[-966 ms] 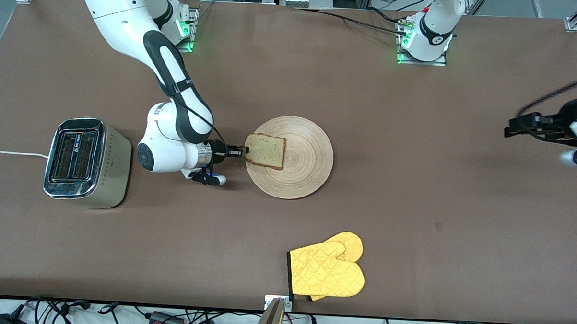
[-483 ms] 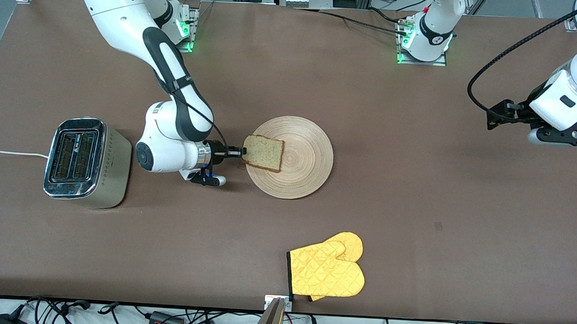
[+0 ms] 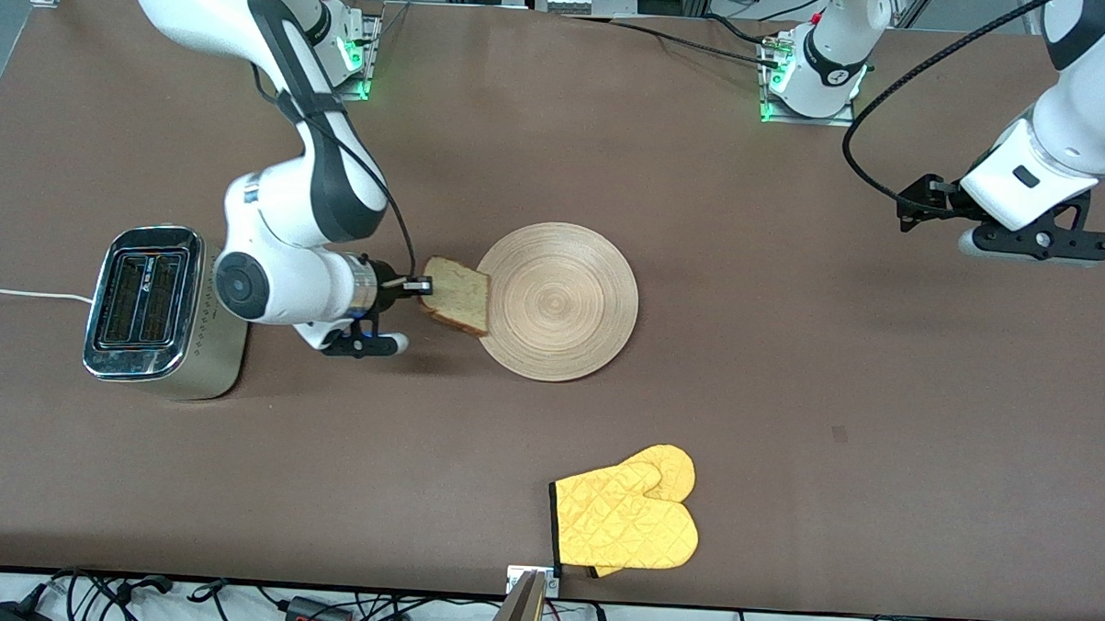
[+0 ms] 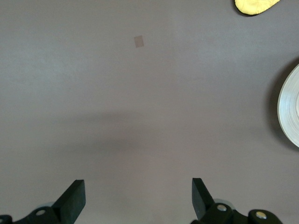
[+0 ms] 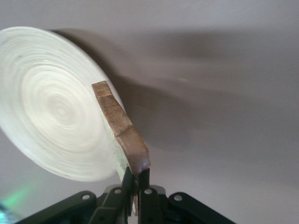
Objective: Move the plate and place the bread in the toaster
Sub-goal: 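Carry the bread with the right gripper above the toaster slot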
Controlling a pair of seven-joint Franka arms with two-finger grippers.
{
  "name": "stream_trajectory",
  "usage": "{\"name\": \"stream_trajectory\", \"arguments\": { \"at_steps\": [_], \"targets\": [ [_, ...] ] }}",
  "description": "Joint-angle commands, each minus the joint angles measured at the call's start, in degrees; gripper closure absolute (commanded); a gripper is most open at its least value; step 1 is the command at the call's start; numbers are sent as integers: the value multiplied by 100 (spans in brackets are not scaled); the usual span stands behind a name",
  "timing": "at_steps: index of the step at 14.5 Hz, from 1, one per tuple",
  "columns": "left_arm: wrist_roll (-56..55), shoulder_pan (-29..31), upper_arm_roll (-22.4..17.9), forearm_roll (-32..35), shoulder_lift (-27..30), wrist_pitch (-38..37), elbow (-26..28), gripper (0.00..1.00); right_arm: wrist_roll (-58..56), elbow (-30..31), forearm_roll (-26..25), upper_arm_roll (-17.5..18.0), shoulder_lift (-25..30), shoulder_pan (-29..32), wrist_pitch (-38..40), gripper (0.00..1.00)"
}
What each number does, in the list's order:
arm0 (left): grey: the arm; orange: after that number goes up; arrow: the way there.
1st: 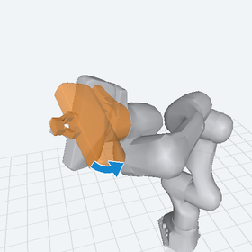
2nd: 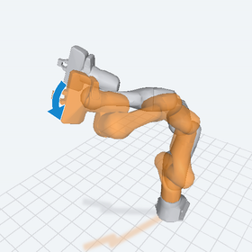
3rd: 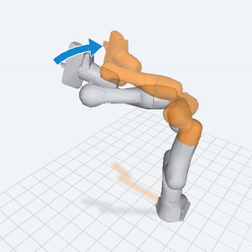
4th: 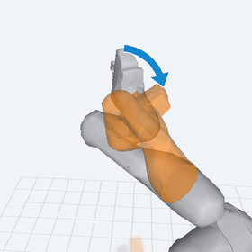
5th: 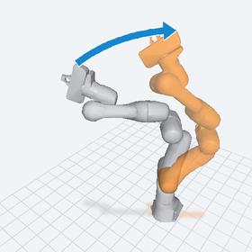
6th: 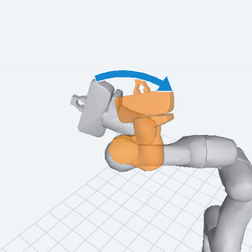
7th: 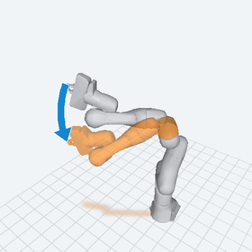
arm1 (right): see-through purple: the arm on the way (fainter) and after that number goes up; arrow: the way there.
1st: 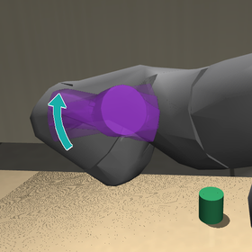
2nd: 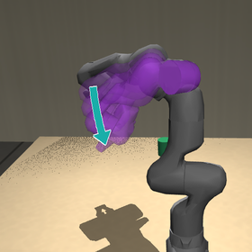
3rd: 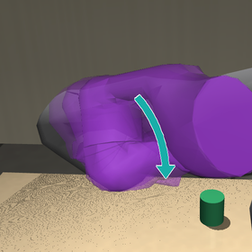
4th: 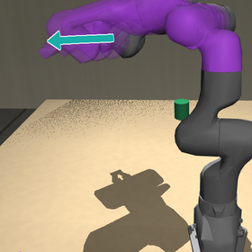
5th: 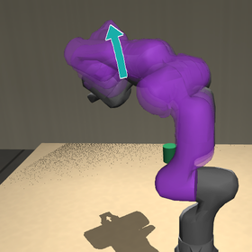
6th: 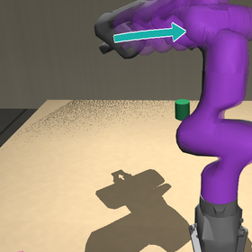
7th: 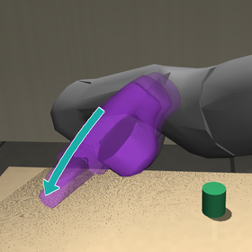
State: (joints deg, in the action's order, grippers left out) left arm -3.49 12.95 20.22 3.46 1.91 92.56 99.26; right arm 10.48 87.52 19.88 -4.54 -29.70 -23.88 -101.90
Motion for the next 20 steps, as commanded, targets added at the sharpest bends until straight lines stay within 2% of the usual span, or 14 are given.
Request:
{"name": "stream_trajectory", "arguments": {
  "at_steps": [1,3,4,5,9,12,14,17,20],
  "targets": [
    [-47,-82,-237,-91,284,209,295,0,331,-691,-1069,-196,43,6,897,100],
    [-73,49,-325,-440,310,498,488,0,332,-903,-1879,-344,175,15,1390,100],
    [40,120,-595,-756,354,674,628,0,315,-904,-2126,-450,271,15,1549,100],
    [111,112,-694,-872,433,858,751,0,306,-904,-2372,-573,368,15,1637,100],
    [41,41,-686,-847,451,852,639,0,165,-904,-3041,-1091,526,-3,1779,100],
    [85,-143,-721,-821,416,605,481,0,-309,-904,-3673,-1223,650,32,1981,100],
    [32,-214,-669,-786,320,88,279,0,-476,-904,-3763,-1416,676,32,2007,100],
    [23,-249,-616,-786,328,-80,225,0,-766,-895,-3754,-1760,659,67,2060,100],
    [23,-240,-616,-786,302,-81,217,0,-881,-895,-3789,-1769,563,304,1920,100]
  ]
}}
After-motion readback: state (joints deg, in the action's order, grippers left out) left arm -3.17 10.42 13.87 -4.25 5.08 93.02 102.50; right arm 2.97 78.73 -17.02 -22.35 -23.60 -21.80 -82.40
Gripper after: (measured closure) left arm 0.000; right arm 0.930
